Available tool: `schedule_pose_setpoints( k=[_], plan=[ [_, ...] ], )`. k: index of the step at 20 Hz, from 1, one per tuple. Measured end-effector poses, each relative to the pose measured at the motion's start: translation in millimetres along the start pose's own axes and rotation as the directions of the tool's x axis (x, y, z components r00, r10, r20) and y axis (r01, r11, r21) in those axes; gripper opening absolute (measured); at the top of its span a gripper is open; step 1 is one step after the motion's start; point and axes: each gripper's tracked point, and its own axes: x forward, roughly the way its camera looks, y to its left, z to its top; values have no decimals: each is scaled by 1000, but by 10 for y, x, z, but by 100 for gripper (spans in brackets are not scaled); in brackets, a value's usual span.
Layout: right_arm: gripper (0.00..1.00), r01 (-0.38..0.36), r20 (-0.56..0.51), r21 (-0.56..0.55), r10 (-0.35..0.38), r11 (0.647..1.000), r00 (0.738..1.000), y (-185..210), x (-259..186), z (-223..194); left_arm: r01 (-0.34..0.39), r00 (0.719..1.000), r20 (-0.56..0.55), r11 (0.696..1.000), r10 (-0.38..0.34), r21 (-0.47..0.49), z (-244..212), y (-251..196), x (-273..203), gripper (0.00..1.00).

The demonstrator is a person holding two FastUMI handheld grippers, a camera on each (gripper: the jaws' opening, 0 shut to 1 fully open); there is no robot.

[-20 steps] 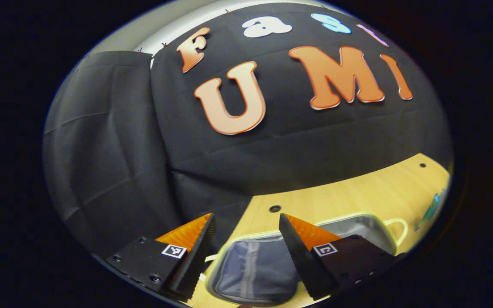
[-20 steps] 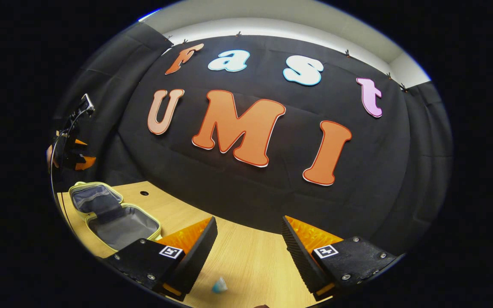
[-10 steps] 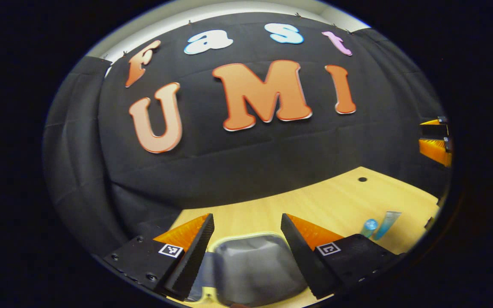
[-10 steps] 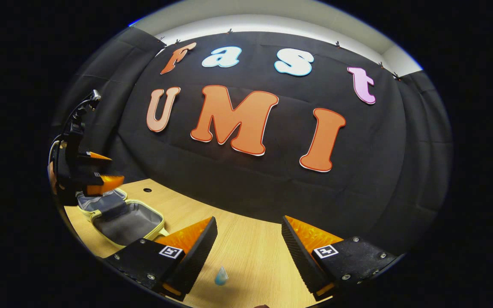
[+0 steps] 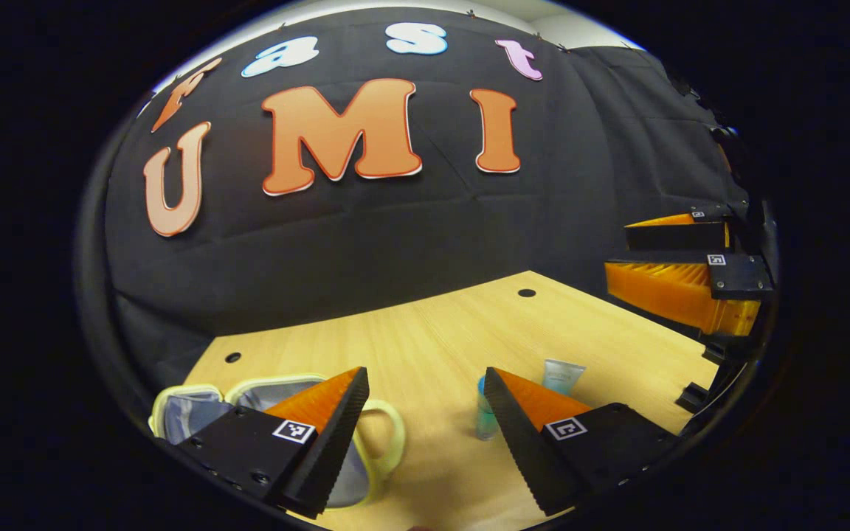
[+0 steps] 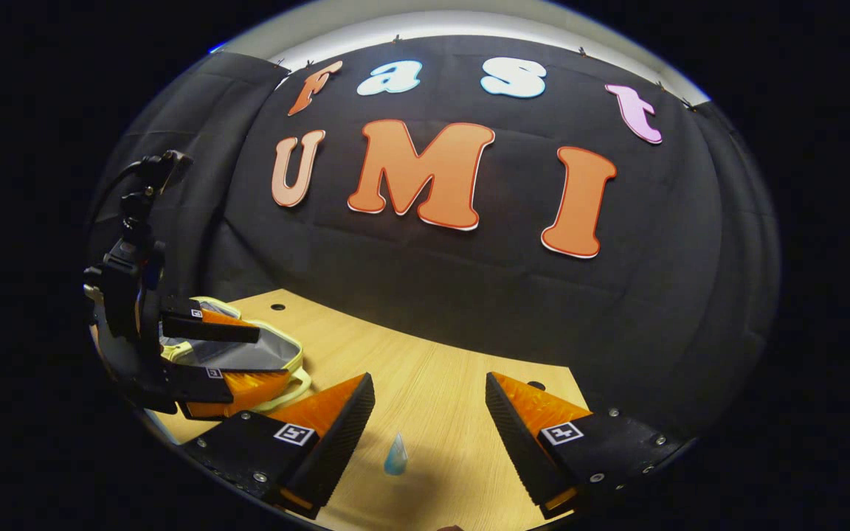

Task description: First open the suitcase, pack the skin care products into it, and then close the suitcase.

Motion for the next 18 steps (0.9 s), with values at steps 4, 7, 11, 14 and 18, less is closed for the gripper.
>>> schedule_pose_setpoints(
  k=[4,7,11,14,18],
  plan=[
    [96,-37,-20,-7,37,999,999,1,60,-234,27,999,-17,1000,-27,1,-254,-317,173,97],
    [96,-65,-39,-5,65,998,997,56,108,-418,33,998,-48,999,-33,1,-567,-446,320,97],
    [96,-84,-65,8,84,996,994,90,221,-680,60,995,-73,998,-62,-24,-840,-546,577,89],
    [96,-86,-75,8,87,996,993,75,301,-827,79,994,-77,997,-80,-15,-936,-579,795,82],
    [96,-103,-114,24,105,994,988,95,395,-1099,112,989,-91,994,-112,-13,-1059,-665,1045,77]
  ],
)
